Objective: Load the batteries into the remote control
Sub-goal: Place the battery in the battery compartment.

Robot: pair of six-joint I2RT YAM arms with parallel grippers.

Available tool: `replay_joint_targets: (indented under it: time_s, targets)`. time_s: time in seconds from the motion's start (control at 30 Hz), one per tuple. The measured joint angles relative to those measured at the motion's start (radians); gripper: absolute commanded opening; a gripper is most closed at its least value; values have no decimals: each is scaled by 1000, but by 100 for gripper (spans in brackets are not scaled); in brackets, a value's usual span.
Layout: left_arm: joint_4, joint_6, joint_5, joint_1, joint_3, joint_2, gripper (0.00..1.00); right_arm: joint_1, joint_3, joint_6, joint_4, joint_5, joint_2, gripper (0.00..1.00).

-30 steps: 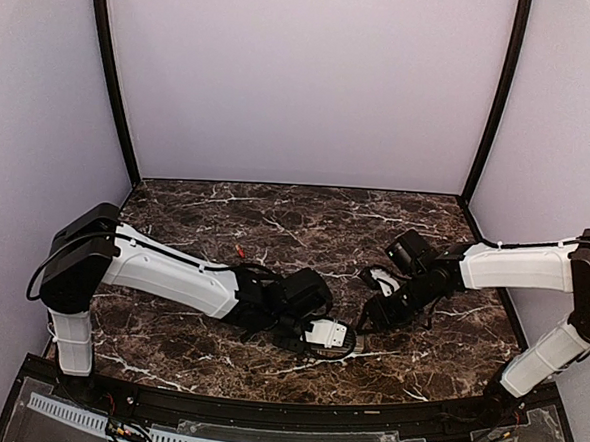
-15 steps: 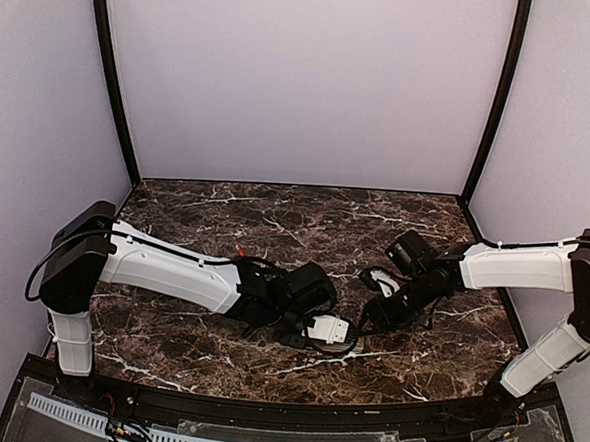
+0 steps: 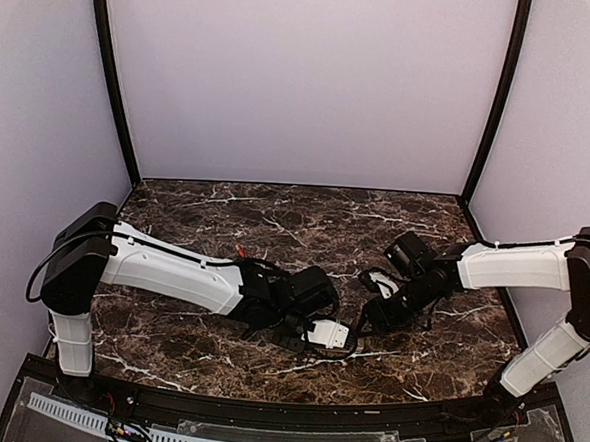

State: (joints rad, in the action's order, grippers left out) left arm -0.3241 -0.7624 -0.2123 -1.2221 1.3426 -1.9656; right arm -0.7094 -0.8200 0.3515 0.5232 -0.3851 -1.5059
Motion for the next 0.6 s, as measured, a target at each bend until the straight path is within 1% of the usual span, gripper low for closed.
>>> replay_joint_targets:
  time_s: [0.27,0.6]
  targets:
    - [22,-2,-13,2,11,-32,0,0,14,3,-26,-23,-39,55]
    - [42,-1,-16,9,18,-45,0,0,18,8,-56,-32,-44,55]
